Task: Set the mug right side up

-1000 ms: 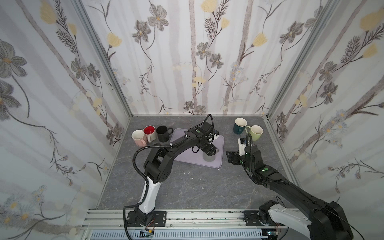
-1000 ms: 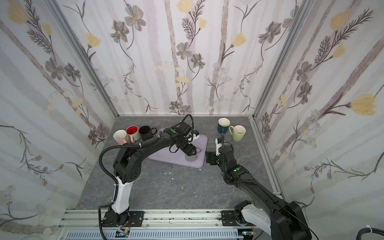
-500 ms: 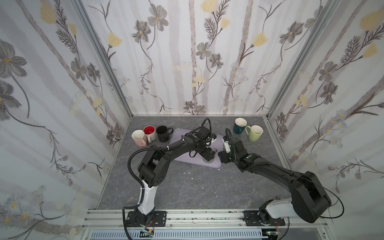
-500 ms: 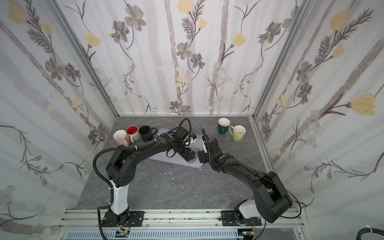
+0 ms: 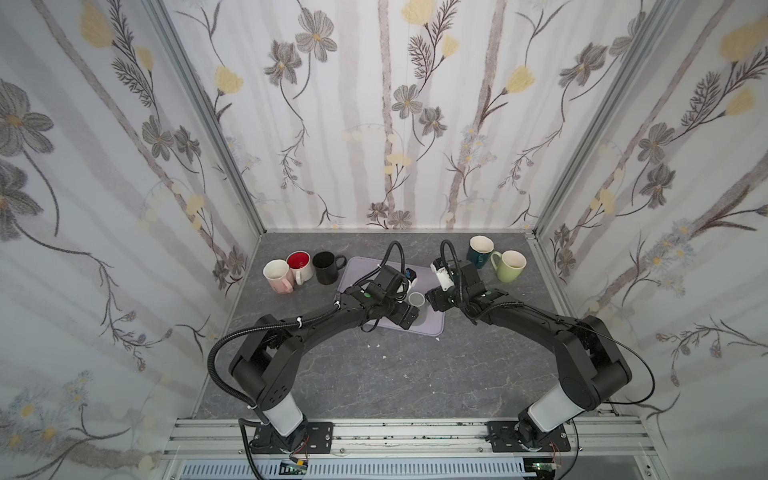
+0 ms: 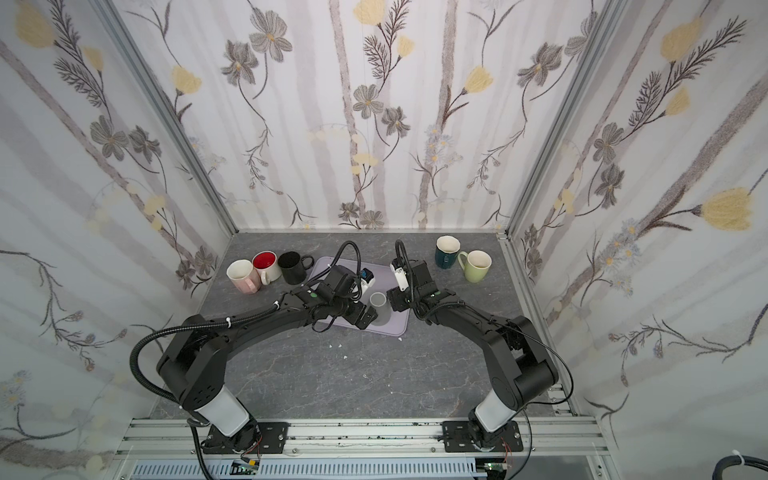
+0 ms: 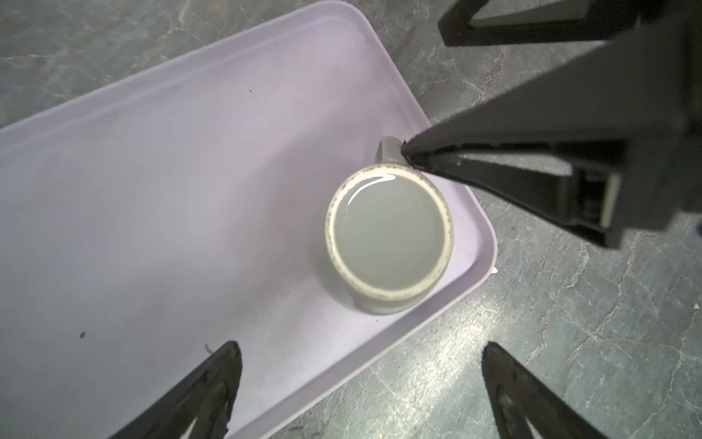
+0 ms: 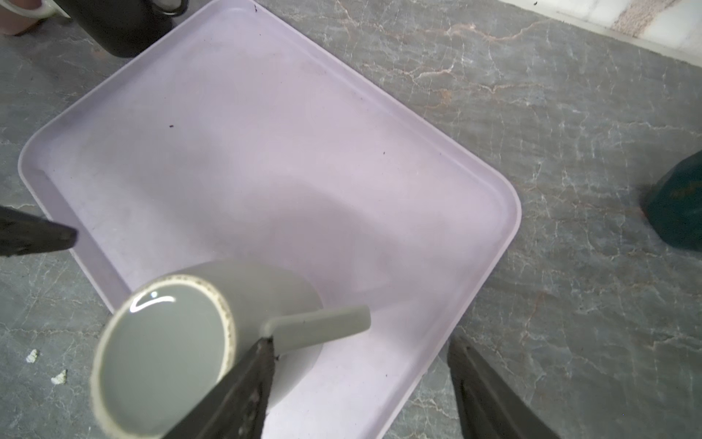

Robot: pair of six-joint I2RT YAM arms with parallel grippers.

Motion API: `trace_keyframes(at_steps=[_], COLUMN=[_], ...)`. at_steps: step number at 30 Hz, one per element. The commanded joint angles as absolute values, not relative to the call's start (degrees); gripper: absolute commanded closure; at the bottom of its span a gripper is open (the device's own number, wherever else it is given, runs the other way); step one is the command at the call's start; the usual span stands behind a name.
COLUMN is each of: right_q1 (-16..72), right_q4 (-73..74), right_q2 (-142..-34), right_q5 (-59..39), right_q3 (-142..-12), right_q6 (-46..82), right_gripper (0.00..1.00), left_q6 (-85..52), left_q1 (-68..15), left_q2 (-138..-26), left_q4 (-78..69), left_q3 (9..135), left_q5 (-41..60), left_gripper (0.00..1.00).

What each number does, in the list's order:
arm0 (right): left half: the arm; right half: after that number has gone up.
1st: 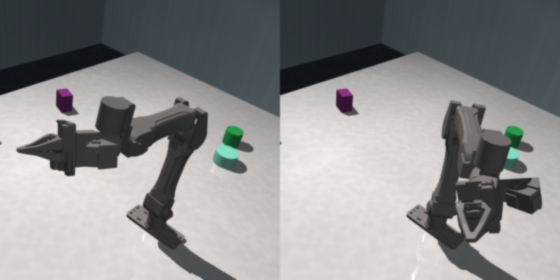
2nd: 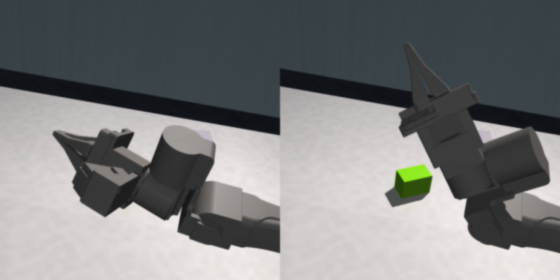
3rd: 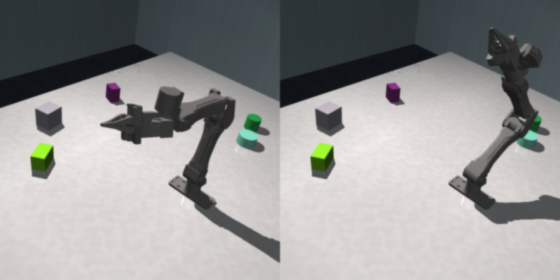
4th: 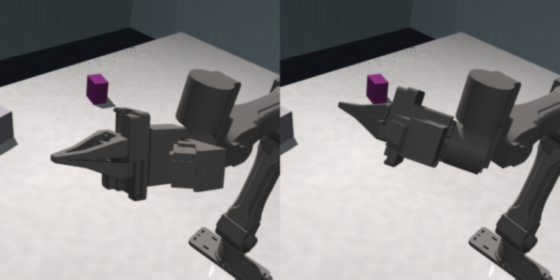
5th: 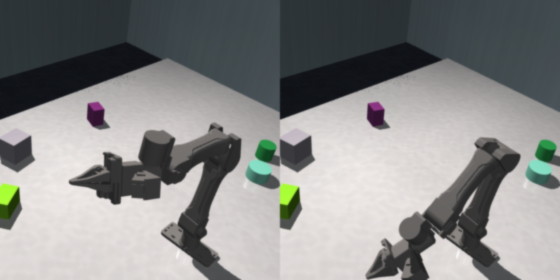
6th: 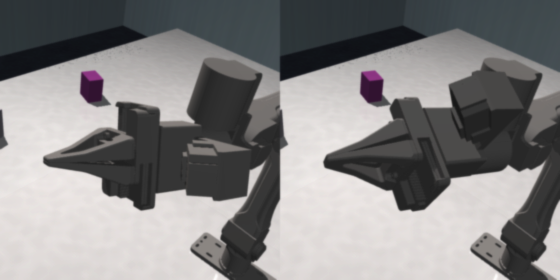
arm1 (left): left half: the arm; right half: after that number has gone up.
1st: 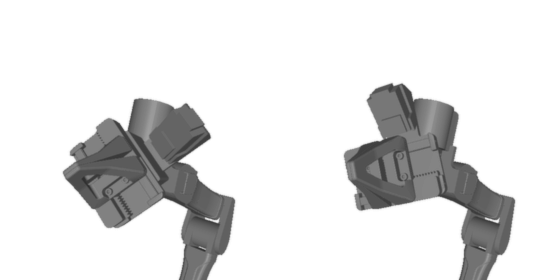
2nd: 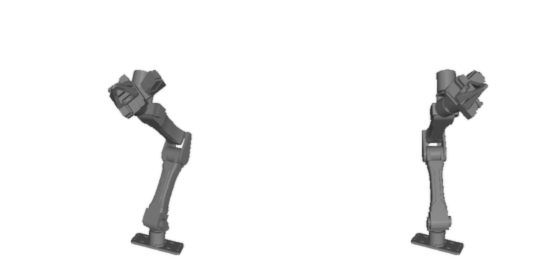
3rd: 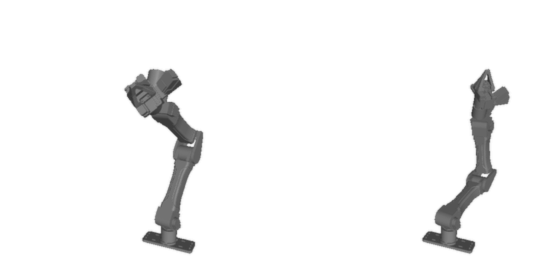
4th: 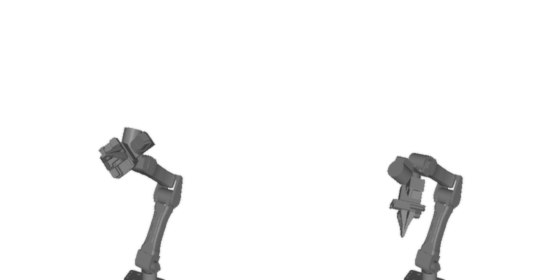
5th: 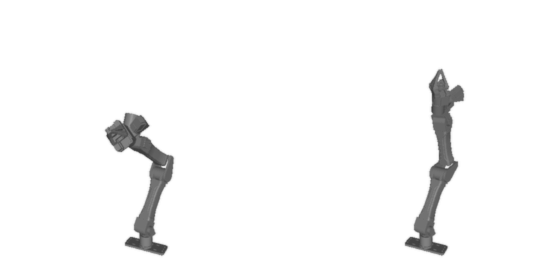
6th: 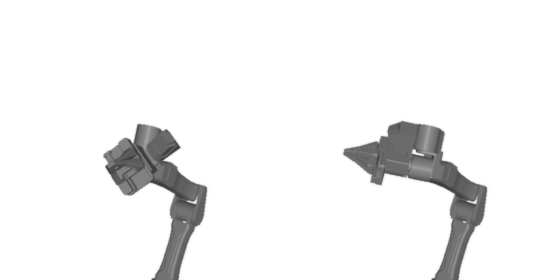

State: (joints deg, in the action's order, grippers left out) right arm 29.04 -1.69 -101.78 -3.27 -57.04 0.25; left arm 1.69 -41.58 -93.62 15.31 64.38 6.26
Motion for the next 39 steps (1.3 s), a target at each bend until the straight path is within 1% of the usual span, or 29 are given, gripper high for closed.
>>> trace_keyframes(at_steps=[1, 6, 8, 12, 15, 20, 25, 31, 35, 39], right_q1=[28.8, 28.1, 27.5, 26.9, 26.8, 27.2, 27.3, 27.8, 28.7, 28.9], right_q4=[-0.8, -2.3, -3.8, -5.9, -8.2, -15.1, -16.9, -18.1, -18.3, -17.6], right_q2=[-103.3, -106.4, -108.2, -110.5, -112.6, -117.8, -118.4, -118.8, -118.6, -117.5], right_q5=[-6.0, -6.6, -5.2, -1.9, -0.3, 1.3, -0.9, -1.3, 0.5, 0.3], right_q3=[-59.4, -62.0, -64.5, -68.8, -71.5, -76.6, -77.1, -76.5, -75.8, -73.9], right_q6=[-3.4, -6.7, -5.4, 0.4, 2.2, 0.9, 0.7, 0.7, 0.8, 1.6], right_gripper=[0.27, 0.31, 0.34, 0.36, 0.36, 0.37, 0.37, 0.39, 0.40, 0.41], left_q6=[-0.1, -3.1, -4.5, -6.2, -6.4, -6.9, -8.0, -8.2, -7.8, -8.0], left_q1=[-41.6, -41.6, -41.6, -41.6, -41.6, -41.6, -41.6, -41.6, -41.6, -41.5], left_q2=[-89.9, -84.1, -81.9, -78.4, -77.2, -77.3, -77.3, -76.9, -78.1, -78.5], left_q4=[11.9, 10.1, 9.6, 7.2, 6.5, 6.8, 6.1, 5.1, 5.4, 5.1], left_q3=[62.6, 59.5, 58.7, 56.2, 55.4, 55.2, 54.3, 53.3, 53.9, 54.1], left_q5=[0.0, -0.4, 1.2, 2.9, 2.6, 2.4, 1.6, 0.4, -0.2, 0.2], left_gripper=[0.00, 0.00, 0.00, 0.00, 0.00, 0.00, 0.00, 0.00, 0.00, 0.00])
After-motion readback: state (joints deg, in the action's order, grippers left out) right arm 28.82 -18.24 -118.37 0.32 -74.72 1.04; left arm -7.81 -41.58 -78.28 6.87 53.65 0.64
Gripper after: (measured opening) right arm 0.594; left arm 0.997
